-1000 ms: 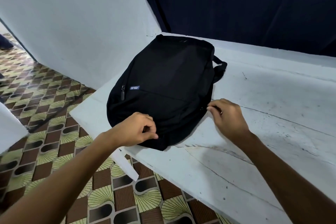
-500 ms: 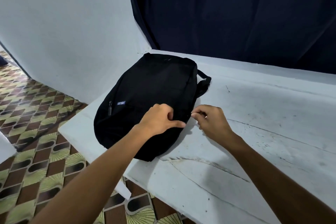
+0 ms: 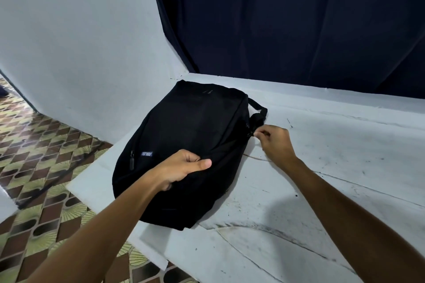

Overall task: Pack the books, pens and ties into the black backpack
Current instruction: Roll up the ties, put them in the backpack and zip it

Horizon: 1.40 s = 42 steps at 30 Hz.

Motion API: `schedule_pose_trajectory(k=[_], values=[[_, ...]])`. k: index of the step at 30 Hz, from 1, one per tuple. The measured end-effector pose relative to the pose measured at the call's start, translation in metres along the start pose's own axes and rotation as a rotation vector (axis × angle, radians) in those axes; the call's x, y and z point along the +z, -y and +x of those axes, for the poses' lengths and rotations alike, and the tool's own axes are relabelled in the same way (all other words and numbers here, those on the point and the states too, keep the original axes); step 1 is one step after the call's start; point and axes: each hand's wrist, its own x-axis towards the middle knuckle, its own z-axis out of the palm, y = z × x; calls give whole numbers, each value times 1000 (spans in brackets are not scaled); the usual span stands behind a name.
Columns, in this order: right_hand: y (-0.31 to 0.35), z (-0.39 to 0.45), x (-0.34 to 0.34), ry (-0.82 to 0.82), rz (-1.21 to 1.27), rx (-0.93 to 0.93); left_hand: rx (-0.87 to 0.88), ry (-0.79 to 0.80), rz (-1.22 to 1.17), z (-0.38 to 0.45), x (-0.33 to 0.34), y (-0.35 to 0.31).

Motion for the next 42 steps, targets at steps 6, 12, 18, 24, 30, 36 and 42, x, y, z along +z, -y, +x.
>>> schedule_pose_trajectory(k=[6, 12, 18, 24, 30, 36, 42], values=[[-7, 38, 13, 3, -65, 135, 3, 98, 3, -2, -1, -6], [-4, 31, 25, 52, 84, 344, 101, 83, 129, -16, 0, -13], [38, -40, -4, 419, 356, 559, 340, -657, 217, -54, -41, 11], [98, -117, 7, 656, 360, 637, -142, -682, 56, -63, -95, 77], [127, -149, 46, 472, 444, 709, -165, -565, -202, -49, -97, 105], [138, -152, 88, -82, 583, 616, -22, -366, -382, -48, -95, 92], [168, -136, 61, -351, 636, 506, 97, -246, -437, -64, -106, 40]])
